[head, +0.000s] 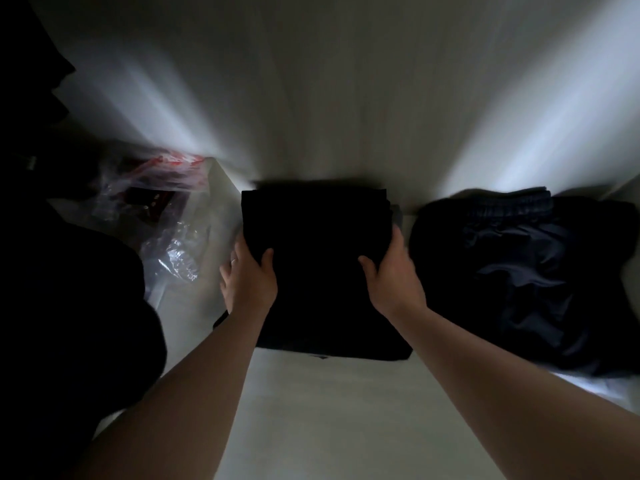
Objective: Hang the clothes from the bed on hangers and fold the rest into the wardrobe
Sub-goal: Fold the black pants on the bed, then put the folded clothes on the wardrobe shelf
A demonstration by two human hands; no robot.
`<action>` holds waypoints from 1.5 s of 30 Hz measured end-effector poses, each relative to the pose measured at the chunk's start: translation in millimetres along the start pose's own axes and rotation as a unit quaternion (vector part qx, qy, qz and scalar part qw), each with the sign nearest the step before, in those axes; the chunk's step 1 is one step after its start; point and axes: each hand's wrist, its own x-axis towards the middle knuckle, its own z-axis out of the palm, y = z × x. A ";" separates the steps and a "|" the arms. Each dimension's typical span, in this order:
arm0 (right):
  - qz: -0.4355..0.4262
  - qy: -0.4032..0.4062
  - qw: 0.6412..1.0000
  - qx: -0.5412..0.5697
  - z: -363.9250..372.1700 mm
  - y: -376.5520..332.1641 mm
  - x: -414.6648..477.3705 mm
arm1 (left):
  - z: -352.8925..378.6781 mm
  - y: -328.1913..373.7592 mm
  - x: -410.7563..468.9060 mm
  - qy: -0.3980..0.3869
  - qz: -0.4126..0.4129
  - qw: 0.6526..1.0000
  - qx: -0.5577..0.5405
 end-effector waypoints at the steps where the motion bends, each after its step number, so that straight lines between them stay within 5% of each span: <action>1: -0.045 0.051 0.995 -0.076 -0.5 0.4 -11.3 | -2.0 2.6 -9.6 0.026 0.010 0.999 0.022; 4: -0.170 0.158 0.955 -0.186 0.6 9.2 -53.8 | -3.6 5.9 -53.1 0.083 0.093 0.991 0.049; 6: -0.192 0.129 0.950 -0.209 7.5 23.5 -82.8 | 5.4 0.2 -93.1 0.058 0.153 0.983 0.078; 10: -0.157 0.015 0.957 -0.244 19.2 41.4 -105.3 | 28.6 -18.4 -138.8 -0.057 0.166 0.973 0.147; 18: -0.100 -0.093 0.957 -0.255 11.1 37.0 -94.7 | 20.9 -16.9 -131.8 -0.112 0.155 0.965 0.181; 27: -0.009 -0.218 0.935 -0.281 -49.3 52.5 -221.6 | -14.0 -29.2 -270.9 -0.318 0.104 0.928 0.164; 34: 0.028 -0.160 0.955 -0.248 -83.9 67.4 -336.6 | -58.2 -39.9 -357.7 -0.290 0.164 0.932 0.140; 45: -0.115 -0.122 0.953 -0.252 -123.2 63.7 -433.3 | -114.0 -61.3 -461.6 -0.218 0.190 0.953 0.091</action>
